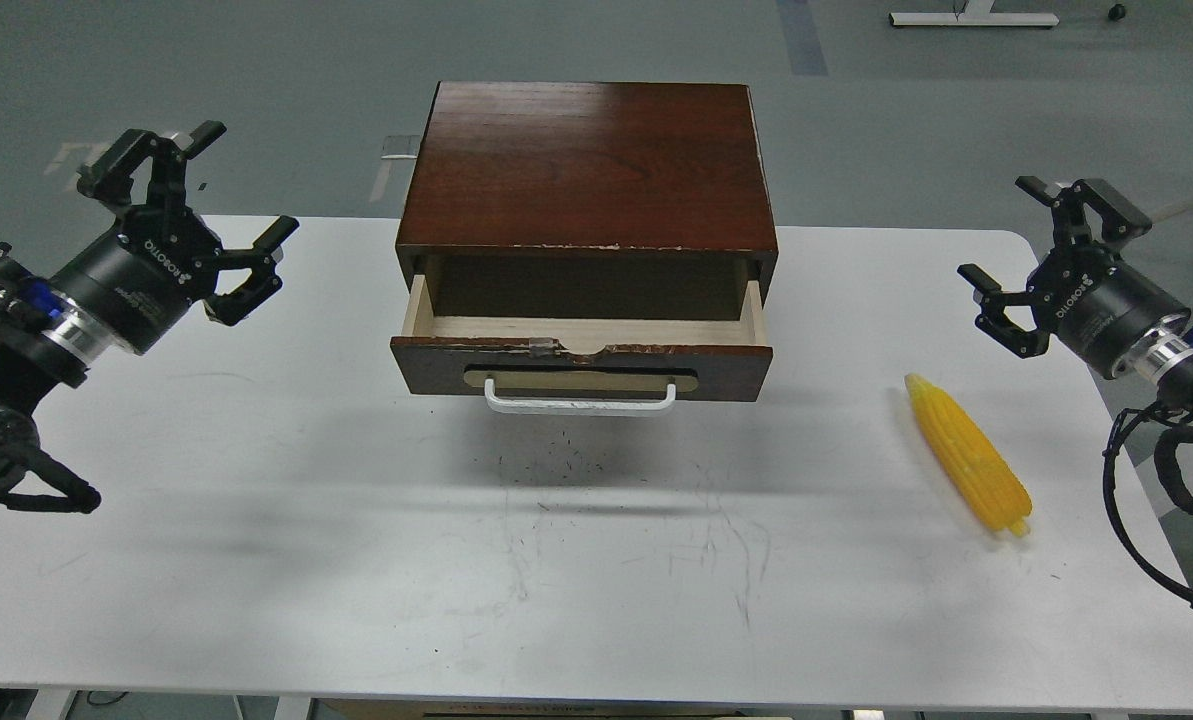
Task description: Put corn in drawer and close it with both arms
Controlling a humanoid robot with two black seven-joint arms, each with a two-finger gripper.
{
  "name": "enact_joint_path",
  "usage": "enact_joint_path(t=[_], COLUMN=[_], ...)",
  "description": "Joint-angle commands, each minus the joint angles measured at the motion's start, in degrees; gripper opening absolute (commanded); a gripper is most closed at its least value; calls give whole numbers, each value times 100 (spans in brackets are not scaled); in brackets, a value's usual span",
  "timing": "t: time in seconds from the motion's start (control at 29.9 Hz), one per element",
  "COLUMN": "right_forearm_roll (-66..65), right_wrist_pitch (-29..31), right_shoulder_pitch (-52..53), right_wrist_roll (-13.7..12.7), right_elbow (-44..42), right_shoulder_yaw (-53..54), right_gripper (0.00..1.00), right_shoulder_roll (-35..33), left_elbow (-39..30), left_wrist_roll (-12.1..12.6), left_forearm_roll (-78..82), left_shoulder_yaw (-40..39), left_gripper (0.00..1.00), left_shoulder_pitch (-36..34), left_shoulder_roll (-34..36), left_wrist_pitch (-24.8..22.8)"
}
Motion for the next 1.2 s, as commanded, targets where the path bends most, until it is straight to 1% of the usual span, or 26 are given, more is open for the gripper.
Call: enact_joint_path(t=[0.0, 0.4, 0.5, 0.53, 0.6, 0.67, 0.7, 0.77, 0.8, 0.84, 0.87, 0.94, 1.0, 1.07, 1.1, 1.14, 1.17], right_forearm_roll=[-13, -206, -1197, -1826, -2567, -3979, -4316, -5430, -5436, -5958, -6215, -7328, -7833, -8466, -8729, -8880, -8898], right_wrist_pitch=[-1, -1, -1, -1, -1, -1, -1, -1, -1, -1, -1, -1, -1, -206, -469, -680, -752], right_shoulder_pitch=[-12, 67, 260, 435, 585, 857, 928, 1156, 1157, 1209, 1218, 1201, 1157, 1096, 1061, 1052, 1060], right_wrist_roll=[0, 0, 0, 0, 0, 0, 0, 0, 0, 0, 0, 0, 0, 0, 0, 0, 0], right_elbow=[-15, 28, 81, 99, 99, 99, 99, 99, 99, 99, 99, 108, 108, 178, 221, 239, 239], right_shoulder_yaw=[-4, -57, -39, -66, -66, -66, -66, -75, -75, -92, -101, -153, -215, -452, -696, -925, -1023], right_gripper=[100, 100, 100, 100, 100, 100, 100, 100, 100, 100, 100, 100, 100, 100, 100, 100, 100], right_shoulder_roll=[-3, -55, -301, -380, -459, -643, -688, -793, -794, -837, -855, -873, -846, -820, -820, -794, -759], left_elbow=[0, 53, 79, 79, 70, 70, 70, 70, 70, 70, 70, 62, 62, 53, 44, 44, 44], left_wrist_roll=[0, 0, 0, 0, 0, 0, 0, 0, 0, 0, 0, 0, 0, 0, 0, 0, 0], left_forearm_roll=[17, 35, 35, 44, 53, 53, 53, 62, 62, 62, 62, 79, 79, 79, 79, 79, 79], left_shoulder_yaw=[-206, -251, -268, -268, -268, -259, -259, -242, -242, -242, -233, -224, -216, -207, -207, -207, -207], left_gripper=[100, 100, 100, 100, 100, 100, 100, 100, 100, 100, 100, 100, 100, 100, 100, 100, 100], left_shoulder_pitch=[129, 121, 51, 33, -2, -55, -55, -55, -55, -55, -55, -55, -46, -46, -46, -46, -46], left_shoulder_roll=[-49, -31, -14, -14, -14, -14, -14, -22, -22, -31, -31, -40, -40, -31, -23, -14, -14], left_wrist_pitch=[0, 0, 0, 0, 0, 0, 0, 0, 0, 0, 0, 0, 0, 0, 0, 0, 0])
